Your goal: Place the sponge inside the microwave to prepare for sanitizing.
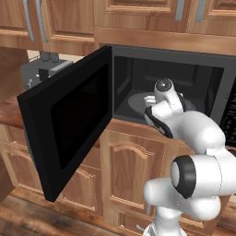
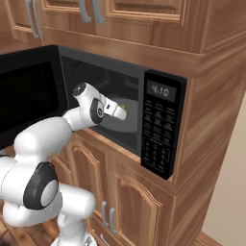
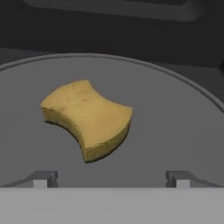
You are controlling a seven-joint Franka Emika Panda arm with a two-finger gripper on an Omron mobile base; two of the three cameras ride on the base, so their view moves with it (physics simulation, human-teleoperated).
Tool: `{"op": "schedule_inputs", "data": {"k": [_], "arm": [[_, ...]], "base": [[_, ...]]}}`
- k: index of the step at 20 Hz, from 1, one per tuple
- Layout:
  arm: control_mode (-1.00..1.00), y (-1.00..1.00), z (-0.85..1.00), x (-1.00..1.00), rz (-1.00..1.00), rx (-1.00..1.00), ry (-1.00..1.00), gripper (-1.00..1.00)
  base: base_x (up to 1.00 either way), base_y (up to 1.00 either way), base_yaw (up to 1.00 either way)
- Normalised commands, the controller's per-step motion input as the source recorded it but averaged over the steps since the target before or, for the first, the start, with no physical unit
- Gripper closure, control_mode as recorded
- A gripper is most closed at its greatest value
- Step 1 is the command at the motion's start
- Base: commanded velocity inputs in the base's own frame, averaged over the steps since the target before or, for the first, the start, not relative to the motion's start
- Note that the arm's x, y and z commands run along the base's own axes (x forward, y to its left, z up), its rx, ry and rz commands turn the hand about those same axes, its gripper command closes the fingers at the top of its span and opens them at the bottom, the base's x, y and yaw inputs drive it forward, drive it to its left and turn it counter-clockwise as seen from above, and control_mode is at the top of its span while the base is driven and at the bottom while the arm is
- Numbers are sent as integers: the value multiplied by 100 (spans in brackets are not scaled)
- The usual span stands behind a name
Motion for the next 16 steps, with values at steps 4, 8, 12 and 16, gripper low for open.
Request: {"op": "schedule_inputs", "data": {"k": [4,8,12,16], "arm": [[-100,0,56,-57,-2,0,-3,-100],[-100,0,72,-93,0,0,-1,-100],[-100,10,56,-100,0,0,-5,-100],[-100,21,46,-100,0,0,-6,-100]], "base": [[0,0,0],[0,0,0],[0,0,0],[0,0,0]]}}
